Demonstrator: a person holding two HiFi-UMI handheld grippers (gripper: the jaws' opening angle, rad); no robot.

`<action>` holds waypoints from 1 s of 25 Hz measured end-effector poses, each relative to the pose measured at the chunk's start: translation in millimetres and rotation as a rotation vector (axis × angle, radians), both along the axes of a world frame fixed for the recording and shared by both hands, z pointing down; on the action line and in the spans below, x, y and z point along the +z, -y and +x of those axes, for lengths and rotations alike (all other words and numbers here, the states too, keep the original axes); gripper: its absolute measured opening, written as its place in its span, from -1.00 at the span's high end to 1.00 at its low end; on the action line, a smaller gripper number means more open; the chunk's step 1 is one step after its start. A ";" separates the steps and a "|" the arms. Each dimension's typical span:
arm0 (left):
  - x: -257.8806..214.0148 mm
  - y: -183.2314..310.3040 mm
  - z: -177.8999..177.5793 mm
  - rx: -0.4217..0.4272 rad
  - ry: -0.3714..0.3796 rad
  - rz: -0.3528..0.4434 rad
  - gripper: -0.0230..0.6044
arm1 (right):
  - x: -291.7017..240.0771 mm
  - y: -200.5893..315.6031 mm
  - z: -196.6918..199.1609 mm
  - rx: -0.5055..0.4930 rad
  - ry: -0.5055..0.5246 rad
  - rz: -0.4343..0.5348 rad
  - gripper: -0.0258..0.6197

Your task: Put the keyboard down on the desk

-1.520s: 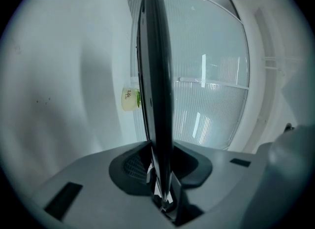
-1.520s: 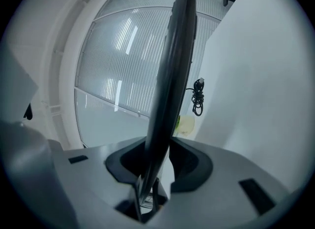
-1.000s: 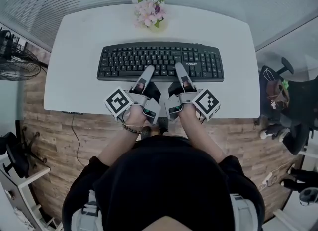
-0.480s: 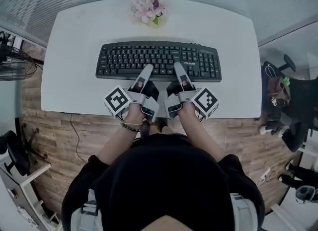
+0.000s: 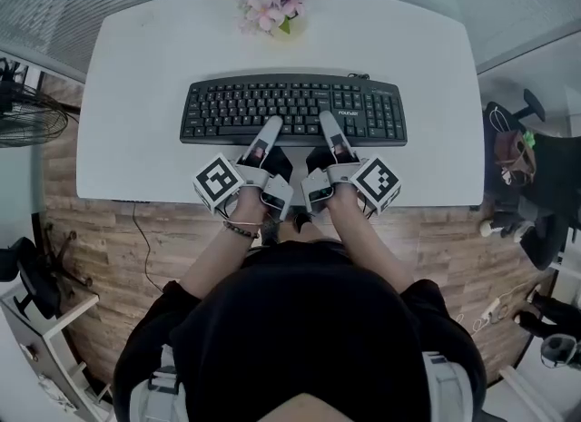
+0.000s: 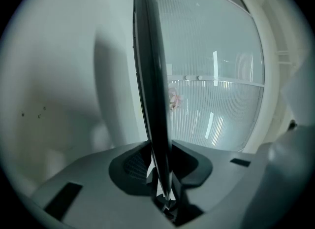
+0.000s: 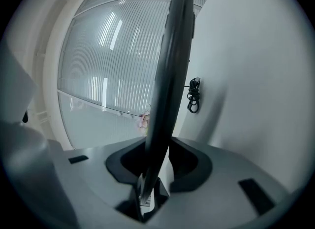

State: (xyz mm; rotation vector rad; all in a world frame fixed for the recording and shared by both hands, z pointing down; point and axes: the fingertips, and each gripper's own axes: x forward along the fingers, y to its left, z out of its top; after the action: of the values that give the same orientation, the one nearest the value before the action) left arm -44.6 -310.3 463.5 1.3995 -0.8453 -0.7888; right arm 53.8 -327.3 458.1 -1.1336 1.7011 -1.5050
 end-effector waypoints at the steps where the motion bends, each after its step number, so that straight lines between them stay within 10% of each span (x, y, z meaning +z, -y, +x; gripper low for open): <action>1: -0.8 -0.9 0.5 0.000 -0.008 -0.002 0.59 | 1.6 -1.4 0.4 -0.001 -0.004 -0.002 0.56; 25: 22.2 -34.0 1.0 0.026 0.037 -0.050 0.60 | 19.9 -34.7 4.3 0.006 -0.006 -0.024 0.56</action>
State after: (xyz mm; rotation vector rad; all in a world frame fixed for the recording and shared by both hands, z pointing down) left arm -43.6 -276.3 485.7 1.3820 -0.8681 -0.7192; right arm 58.1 -292.5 477.9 -1.1559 1.6857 -1.5236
